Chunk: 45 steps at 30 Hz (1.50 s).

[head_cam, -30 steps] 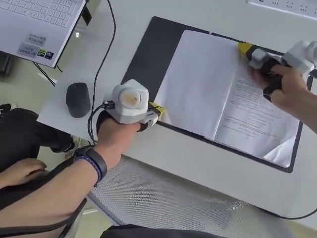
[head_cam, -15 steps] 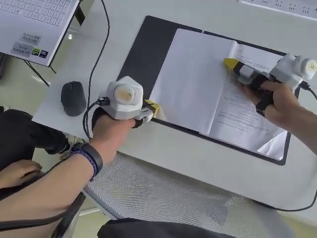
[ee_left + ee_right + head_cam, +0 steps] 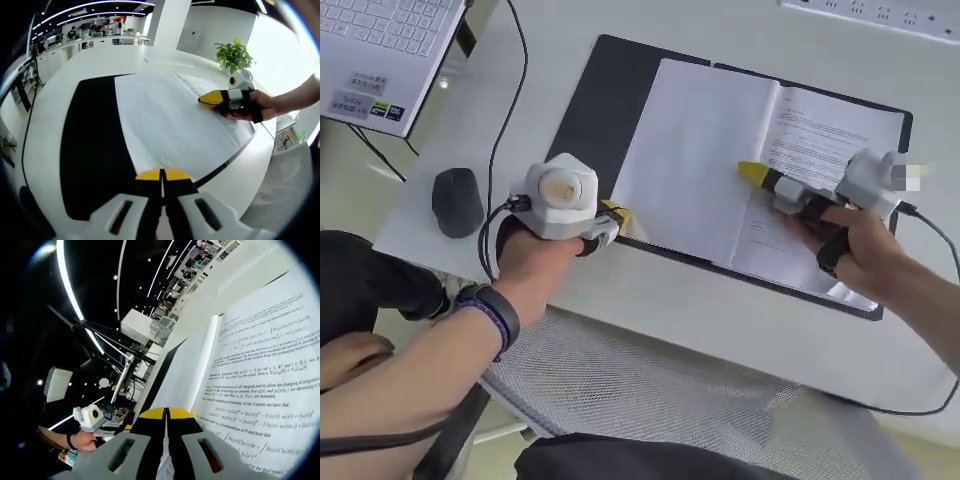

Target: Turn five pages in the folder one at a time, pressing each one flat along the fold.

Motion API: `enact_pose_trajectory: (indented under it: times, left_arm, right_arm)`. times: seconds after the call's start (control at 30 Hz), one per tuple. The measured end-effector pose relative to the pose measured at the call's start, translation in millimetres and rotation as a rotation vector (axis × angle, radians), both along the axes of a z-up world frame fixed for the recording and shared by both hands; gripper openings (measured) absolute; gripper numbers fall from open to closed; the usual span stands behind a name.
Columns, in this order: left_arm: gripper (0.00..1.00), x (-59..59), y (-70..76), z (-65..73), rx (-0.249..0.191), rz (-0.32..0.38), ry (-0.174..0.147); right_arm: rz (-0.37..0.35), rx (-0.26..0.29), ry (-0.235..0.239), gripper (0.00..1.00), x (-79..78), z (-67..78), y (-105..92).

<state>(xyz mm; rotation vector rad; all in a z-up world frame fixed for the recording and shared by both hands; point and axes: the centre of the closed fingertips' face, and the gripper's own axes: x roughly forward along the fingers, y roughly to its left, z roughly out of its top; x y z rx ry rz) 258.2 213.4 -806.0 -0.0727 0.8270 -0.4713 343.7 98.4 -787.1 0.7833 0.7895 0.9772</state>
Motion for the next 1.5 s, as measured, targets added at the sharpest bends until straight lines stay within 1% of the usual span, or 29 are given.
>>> enact_pose_trajectory:
  times: [0.03,0.1,0.13,0.17,0.33,0.47,0.6,0.73,0.83,0.9,1.03,1.5]
  left_arm:
    - [0.0,-0.2,0.0,0.2,0.0,0.0,0.0]
    - [0.0,-0.4,0.0,0.4,0.0,-0.001,-0.001]
    - [0.0,-0.4,0.0,0.4,-0.001,-0.001,-0.001]
    - [0.0,0.0,0.3,-0.2,-0.004,0.001,0.0]
    - [0.0,0.9,0.7,-1.5,-0.007,0.005,-0.001]
    - [0.0,1.2,0.8,-1.9,-0.006,0.005,-0.003]
    - [0.0,1.3,0.6,-2.0,-0.005,0.006,-0.003]
    - [0.0,1.6,0.5,-2.4,-0.007,0.008,-0.004]
    - [0.0,1.6,0.5,-2.6,-0.009,0.009,-0.005]
    - [0.0,1.5,0.5,-2.5,-0.009,0.008,-0.006]
    - [0.0,1.5,0.3,-2.5,-0.01,0.002,-0.006]
    - [0.0,0.8,0.1,-2.3,0.001,-0.012,-0.005]
  right_arm:
    - [0.013,-0.002,0.002,0.0,-8.8,1.2,1.6]
    - [0.026,-0.004,0.004,0.0,-20.2,2.5,3.3]
    - [0.029,-0.004,0.005,0.0,-22.3,2.7,3.6]
    - [0.043,-0.008,0.004,0.0,-29.5,3.3,4.6]
    - [0.073,-0.01,0.006,0.0,-51.4,4.7,5.4]
    - [0.113,-0.018,0.007,0.0,-71.1,5.0,6.2]
    - [0.141,-0.019,0.011,0.0,-86.9,5.1,5.0]
    - [0.158,-0.024,0.016,0.0,-98.3,4.6,3.9]
    - [0.18,-0.037,0.013,0.0,-108.8,3.4,3.9]
    - [0.182,-0.04,0.014,0.0,-112.9,2.9,3.4]
    - [0.172,-0.039,0.02,0.0,-115.5,2.0,1.9]
    - [0.158,-0.052,0.033,0.0,-115.0,-1.5,0.5]
